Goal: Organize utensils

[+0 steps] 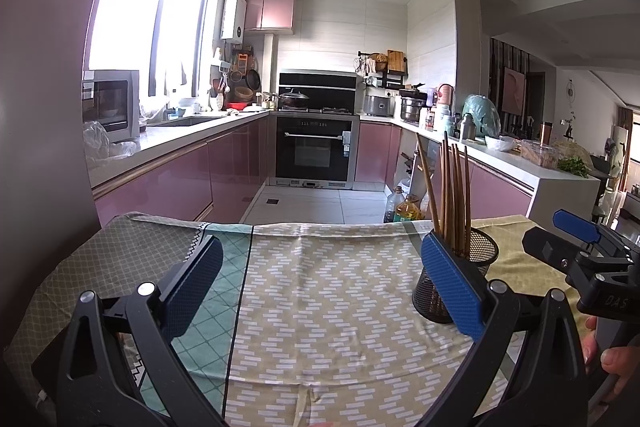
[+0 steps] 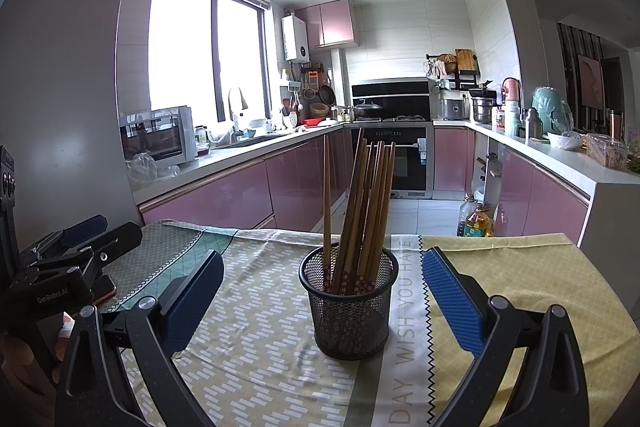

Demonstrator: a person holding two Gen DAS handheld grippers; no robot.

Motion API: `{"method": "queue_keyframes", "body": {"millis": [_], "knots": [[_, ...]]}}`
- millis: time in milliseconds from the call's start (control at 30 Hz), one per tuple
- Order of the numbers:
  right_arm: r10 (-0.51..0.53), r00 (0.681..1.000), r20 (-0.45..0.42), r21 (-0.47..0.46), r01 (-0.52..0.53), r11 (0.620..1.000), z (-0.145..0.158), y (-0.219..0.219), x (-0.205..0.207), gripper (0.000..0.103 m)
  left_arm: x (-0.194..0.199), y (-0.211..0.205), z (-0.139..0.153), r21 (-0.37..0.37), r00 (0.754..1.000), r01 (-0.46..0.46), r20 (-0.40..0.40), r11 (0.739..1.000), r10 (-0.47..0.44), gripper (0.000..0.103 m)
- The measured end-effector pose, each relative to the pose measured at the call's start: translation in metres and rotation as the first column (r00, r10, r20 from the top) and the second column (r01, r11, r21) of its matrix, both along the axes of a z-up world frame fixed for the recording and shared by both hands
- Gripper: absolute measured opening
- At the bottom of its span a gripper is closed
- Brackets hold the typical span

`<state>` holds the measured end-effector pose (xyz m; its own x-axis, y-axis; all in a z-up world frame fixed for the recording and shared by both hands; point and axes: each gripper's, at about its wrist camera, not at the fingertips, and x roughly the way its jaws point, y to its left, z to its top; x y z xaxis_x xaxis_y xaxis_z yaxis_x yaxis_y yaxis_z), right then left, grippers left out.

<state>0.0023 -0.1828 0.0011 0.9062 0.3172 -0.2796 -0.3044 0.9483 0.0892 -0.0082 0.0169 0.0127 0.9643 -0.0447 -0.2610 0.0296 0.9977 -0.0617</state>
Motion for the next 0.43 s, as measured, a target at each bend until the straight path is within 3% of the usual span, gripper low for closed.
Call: {"method": "queue_keyframes", "body": {"millis": [233,433], "knots": [[-0.012,1.000,-0.019,-0.012,0.012,1.000,-0.007,0.000,0.002,0.097,0.004,0.000,-0.007,0.000,0.999,-0.009,-0.033,1.000,0.009,0.098],[-0.101,0.988,-0.115,-0.068,0.093,0.993,-0.022,-0.022,0.019,0.097,0.015,-0.004,-0.020,0.017,0.995,-0.011,-0.100,1.000,0.012,0.098]]}}
